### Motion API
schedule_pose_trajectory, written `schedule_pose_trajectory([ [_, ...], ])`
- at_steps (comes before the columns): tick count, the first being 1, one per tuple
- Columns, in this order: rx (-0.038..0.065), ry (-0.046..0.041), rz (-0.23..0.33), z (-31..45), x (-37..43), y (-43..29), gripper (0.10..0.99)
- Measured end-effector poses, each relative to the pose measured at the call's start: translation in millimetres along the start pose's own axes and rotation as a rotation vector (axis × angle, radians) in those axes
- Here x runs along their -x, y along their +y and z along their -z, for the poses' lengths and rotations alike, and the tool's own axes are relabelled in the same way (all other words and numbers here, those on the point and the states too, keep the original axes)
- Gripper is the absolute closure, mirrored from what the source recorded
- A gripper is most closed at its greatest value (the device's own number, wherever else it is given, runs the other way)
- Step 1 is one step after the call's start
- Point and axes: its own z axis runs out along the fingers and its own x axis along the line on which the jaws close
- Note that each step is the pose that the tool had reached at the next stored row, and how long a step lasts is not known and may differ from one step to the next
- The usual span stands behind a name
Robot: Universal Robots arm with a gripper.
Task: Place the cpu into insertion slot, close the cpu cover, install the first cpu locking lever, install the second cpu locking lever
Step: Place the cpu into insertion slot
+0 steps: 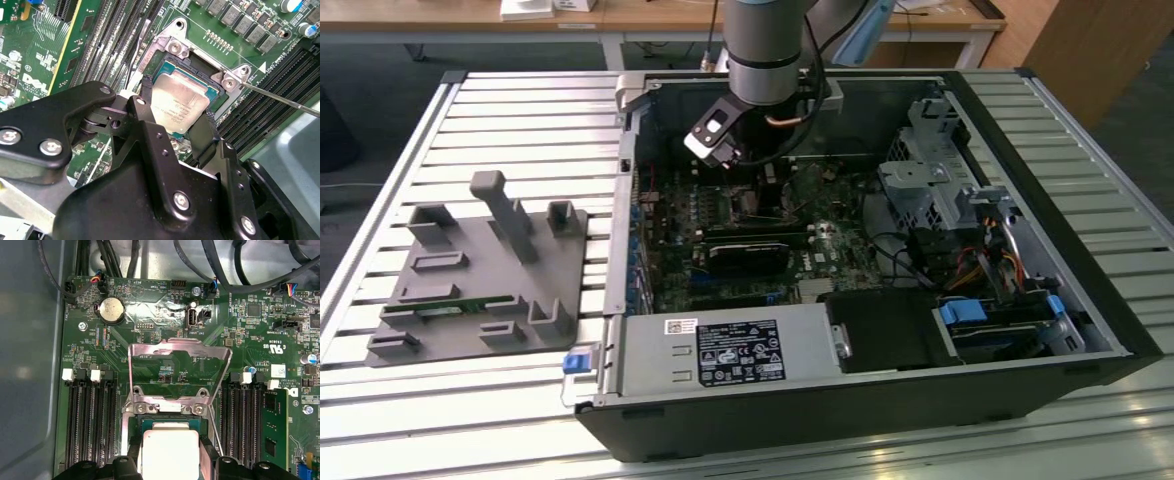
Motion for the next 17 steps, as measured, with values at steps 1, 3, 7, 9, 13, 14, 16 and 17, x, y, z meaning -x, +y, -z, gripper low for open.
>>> schedule_pose_trajectory([
  [1,0.0,0.0,0.0,0.0,0.1,0.0,0.549],
  [3,0.0,-0.0002,-0.001,0.1,0.4,-0.1,0.549],
  [7,0.0,0.0004,-0.003,-0.9,0.4,-0.1,0.549],
  [9,0.0,0.0009,-0.003,-2.1,0.3,-0.2,0.549],
  [13,-0.001,0.0005,-0.003,-3.2,0.4,-0.3,0.549],
  [14,-0.001,0.0006,-0.003,-3.3,0.4,-0.3,0.549],
  [16,0.0,0.0008,-0.003,-3.4,0.3,-0.3,0.549],
  [17,0.0,0.0008,-0.003,-3.5,0.3,-0.3,0.549],
])
